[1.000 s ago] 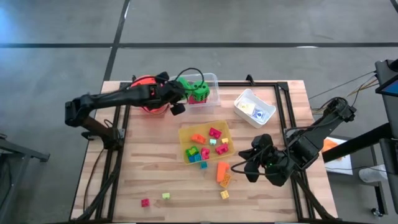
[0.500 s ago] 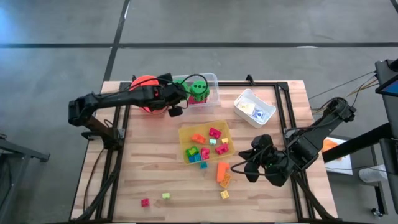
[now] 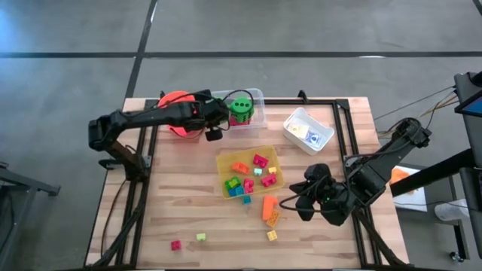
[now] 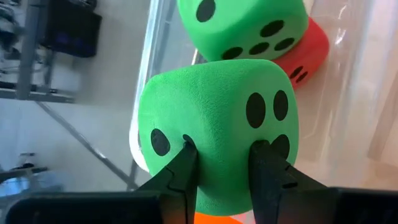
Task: Pick & Place Toys
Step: Put the green dice into the transparent bin
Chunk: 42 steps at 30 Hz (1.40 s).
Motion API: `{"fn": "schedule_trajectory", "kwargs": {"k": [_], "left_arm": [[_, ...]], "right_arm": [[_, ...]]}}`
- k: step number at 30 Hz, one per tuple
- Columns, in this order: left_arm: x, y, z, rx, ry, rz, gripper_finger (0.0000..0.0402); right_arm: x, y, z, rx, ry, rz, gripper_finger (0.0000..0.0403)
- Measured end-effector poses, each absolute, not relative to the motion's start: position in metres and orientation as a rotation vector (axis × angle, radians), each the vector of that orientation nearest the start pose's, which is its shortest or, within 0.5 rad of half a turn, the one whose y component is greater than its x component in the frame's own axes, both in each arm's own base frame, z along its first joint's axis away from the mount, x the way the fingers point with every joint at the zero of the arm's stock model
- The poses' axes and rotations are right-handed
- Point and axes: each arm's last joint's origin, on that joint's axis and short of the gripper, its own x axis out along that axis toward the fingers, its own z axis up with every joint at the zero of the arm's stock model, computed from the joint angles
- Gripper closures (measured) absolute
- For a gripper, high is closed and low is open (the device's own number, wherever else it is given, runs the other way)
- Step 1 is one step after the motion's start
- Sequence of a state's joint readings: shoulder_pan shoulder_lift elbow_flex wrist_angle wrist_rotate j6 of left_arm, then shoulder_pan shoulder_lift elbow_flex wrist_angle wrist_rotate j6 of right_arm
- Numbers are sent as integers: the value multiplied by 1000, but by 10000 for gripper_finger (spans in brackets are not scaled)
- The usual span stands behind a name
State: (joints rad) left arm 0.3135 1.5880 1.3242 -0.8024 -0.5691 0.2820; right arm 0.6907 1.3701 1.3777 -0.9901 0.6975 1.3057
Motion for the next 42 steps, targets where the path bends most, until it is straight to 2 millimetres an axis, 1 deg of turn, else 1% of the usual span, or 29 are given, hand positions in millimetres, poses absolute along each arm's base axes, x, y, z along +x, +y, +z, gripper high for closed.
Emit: {"fn": "schedule_trajectory", "kwargs": {"k": [5, 11, 16, 20, 23, 28, 35, 42], "left_arm": [[299, 120, 279, 277, 1182, 559, 311], [297, 129, 276, 218, 1197, 530, 311], [300, 141, 282, 162, 1209, 500, 311], [303, 152, 285, 136, 1252, 489, 311], [305, 157, 283, 106, 1298, 462, 311], [309, 158, 277, 69, 1327, 367, 311], [308, 162, 269, 35, 1356, 337, 311], [312, 168, 259, 16, 1376, 310, 315]], "right_arm": [[213, 154, 349, 615, 597, -459, 391], [213, 154, 349, 614, 597, -459, 391], [213, 154, 349, 610, 598, -458, 391], [213, 154, 349, 611, 598, -458, 391], [213, 154, 349, 613, 598, -459, 391], [212, 155, 349, 616, 607, -450, 391], [212, 155, 349, 613, 615, -444, 391], [212, 155, 349, 604, 618, -440, 391]]}}
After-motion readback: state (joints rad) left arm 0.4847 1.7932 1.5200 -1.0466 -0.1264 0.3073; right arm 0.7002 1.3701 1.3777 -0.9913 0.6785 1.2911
